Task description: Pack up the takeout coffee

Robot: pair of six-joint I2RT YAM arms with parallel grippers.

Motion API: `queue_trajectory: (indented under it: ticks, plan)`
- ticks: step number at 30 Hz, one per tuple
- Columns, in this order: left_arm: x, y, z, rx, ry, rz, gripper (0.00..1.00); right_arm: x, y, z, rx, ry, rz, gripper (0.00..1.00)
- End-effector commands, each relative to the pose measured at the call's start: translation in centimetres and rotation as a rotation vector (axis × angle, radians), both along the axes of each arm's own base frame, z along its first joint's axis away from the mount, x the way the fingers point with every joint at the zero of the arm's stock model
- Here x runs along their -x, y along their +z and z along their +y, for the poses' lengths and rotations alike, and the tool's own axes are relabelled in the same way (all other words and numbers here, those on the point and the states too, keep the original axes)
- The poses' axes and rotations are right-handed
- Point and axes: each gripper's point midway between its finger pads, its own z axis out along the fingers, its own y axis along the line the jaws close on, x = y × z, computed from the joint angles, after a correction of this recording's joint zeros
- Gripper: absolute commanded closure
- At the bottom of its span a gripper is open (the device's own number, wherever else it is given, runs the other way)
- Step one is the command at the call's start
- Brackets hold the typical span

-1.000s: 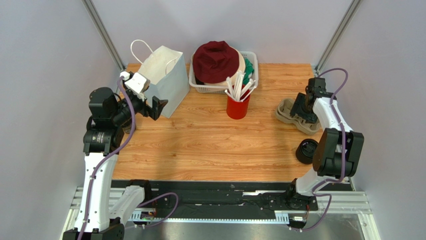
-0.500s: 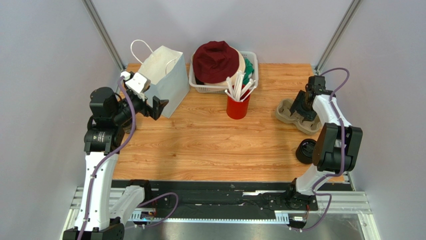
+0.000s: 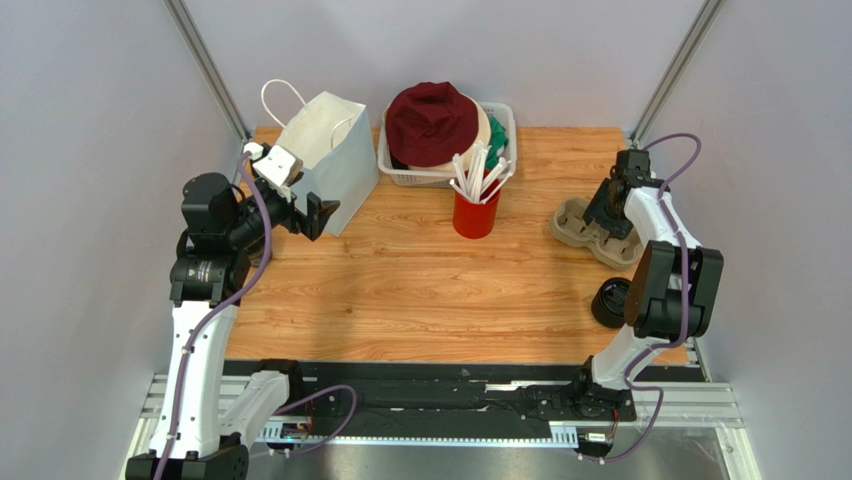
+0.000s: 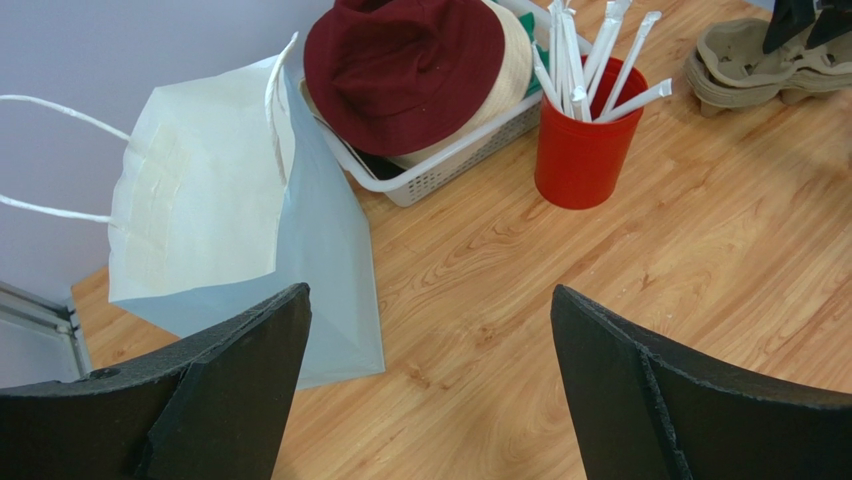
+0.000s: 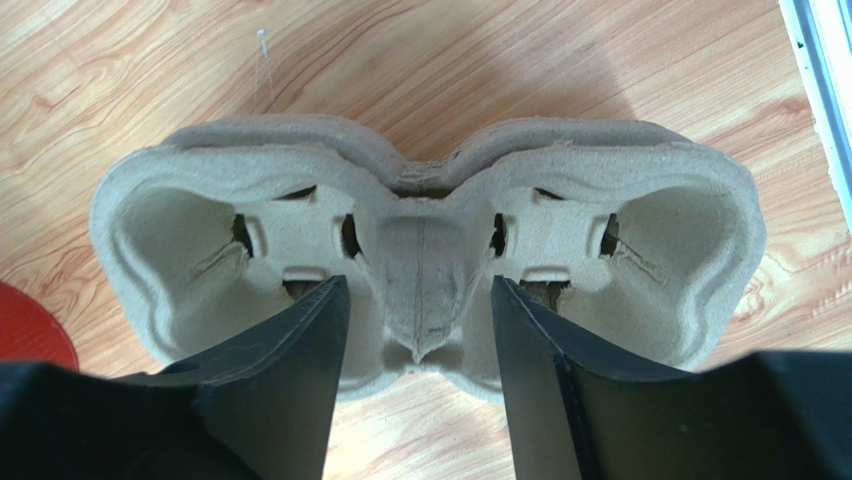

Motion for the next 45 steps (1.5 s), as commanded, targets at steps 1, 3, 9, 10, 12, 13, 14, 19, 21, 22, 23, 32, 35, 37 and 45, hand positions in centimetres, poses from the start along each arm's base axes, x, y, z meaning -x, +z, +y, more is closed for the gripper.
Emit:
queue_trajectory:
  ticks: [1, 3, 9, 10, 12, 13, 14, 19, 21, 22, 23, 32, 35, 37, 45]
  plan:
    - [-0.1, 0.2, -0.5, 0.015, -0.026, -0.013, 0.02, -2.2, 1.2, -1.2, 0.042, -0.039, -0.076, 0.44]
    - [-0.1, 0.3, -0.5, 0.015, -0.026, -0.015, 0.02, -2.3, 1.3, -1.1, 0.044, -0.037, -0.076, 0.46]
    - [-0.3, 0.1, -0.6, 0.017, -0.031, -0.009, 0.02, -2.4, 1.1, -0.3, 0.049, -0.001, -0.054, 0.49]
    - [-0.3, 0.2, -0.6, 0.018, -0.029, -0.013, 0.02, -2.5, 1.1, -0.2, 0.053, 0.006, -0.051, 0.49]
    - [-0.3, 0.0, -0.5, 0.019, -0.027, -0.008, 0.02, -2.9, 1.0, 0.3, 0.064, 0.04, -0.037, 0.5]
    - [-0.3, 0.1, -0.5, 0.019, -0.027, -0.012, 0.02, -3.0, 0.9, 0.4, 0.072, 0.046, -0.032, 0.5]
    - [-0.3, 0.1, -0.5, 0.019, -0.027, -0.009, 0.02, -3.2, 0.7, 0.6, 0.082, 0.066, -0.024, 0.52]
    - [-0.3, 0.1, -0.5, 0.018, -0.027, -0.012, 0.02, -3.4, 0.8, 0.9, 0.105, 0.096, 0.003, 0.55]
    - [-0.3, 0.1, -0.5, 0.018, -0.027, -0.012, 0.02, -3.3, 0.9, 0.7, 0.13, 0.098, 0.01, 0.53]
    - [-0.3, 0.0, -0.6, 0.018, -0.029, -0.01, 0.02, -3.5, 1.1, 0.7, 0.136, 0.103, 0.008, 0.52]
    - [-0.4, 0.0, -0.5, 0.018, -0.027, -0.01, 0.02, -3.5, 1.0, 0.7, 0.139, 0.108, 0.013, 0.52]
    - [-0.1, 0.2, -0.4, 0.019, -0.02, -0.016, 0.02, -4.1, 0.3, 1.6, 0.144, 0.151, 0.072, 0.49]
    - [-0.2, 0.3, -0.5, 0.02, -0.024, -0.019, 0.02, -3.2, 0.4, 1.6, 0.155, 0.155, 0.076, 0.48]
    - [-0.2, 0.1, -0.5, 0.021, -0.024, -0.013, 0.02, -2.8, 0.6, 1.7, 0.153, 0.158, 0.071, 0.48]
    - [0.0, 0.4, -0.5, 0.021, -0.024, -0.023, 0.02, -1.3, -0.8, 1.8, 0.145, 0.166, 0.117, 0.49]
